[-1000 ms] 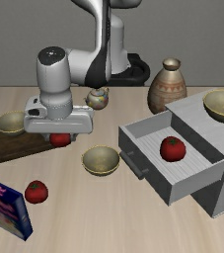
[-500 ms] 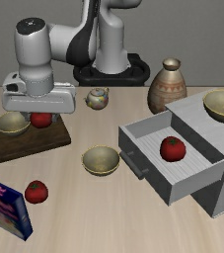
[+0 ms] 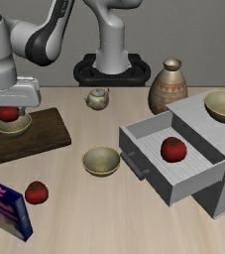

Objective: Pick the tomato next to the cutting board and place it on the porcelain bowl on the cutting board

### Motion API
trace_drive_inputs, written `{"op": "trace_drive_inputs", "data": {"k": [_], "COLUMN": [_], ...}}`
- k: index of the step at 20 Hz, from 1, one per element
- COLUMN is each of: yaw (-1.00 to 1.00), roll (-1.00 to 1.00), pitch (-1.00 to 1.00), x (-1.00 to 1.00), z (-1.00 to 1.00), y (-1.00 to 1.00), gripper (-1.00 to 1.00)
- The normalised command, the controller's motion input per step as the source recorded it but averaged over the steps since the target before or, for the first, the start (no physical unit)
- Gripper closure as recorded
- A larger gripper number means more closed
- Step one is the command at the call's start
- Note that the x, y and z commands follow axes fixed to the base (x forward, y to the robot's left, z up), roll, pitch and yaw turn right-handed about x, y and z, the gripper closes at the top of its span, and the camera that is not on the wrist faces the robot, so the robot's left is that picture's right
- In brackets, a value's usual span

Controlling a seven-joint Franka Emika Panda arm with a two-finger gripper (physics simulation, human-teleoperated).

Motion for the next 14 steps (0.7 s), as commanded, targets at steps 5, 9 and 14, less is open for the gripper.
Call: {"op": "trace_drive_inputs", "data": {"k": [5,9,14], "yaw": [0.00,0.00,0.00], "roll": [0.00,0.00,0.00], "pitch": [0.00,0.00,0.00], "x": [-1.00,0.00,0.00], "z": [0.00,0.00,0.00], "y": [0.00,-0.50,0.00], "gripper": [1.00,-1.00,-1.00]}}
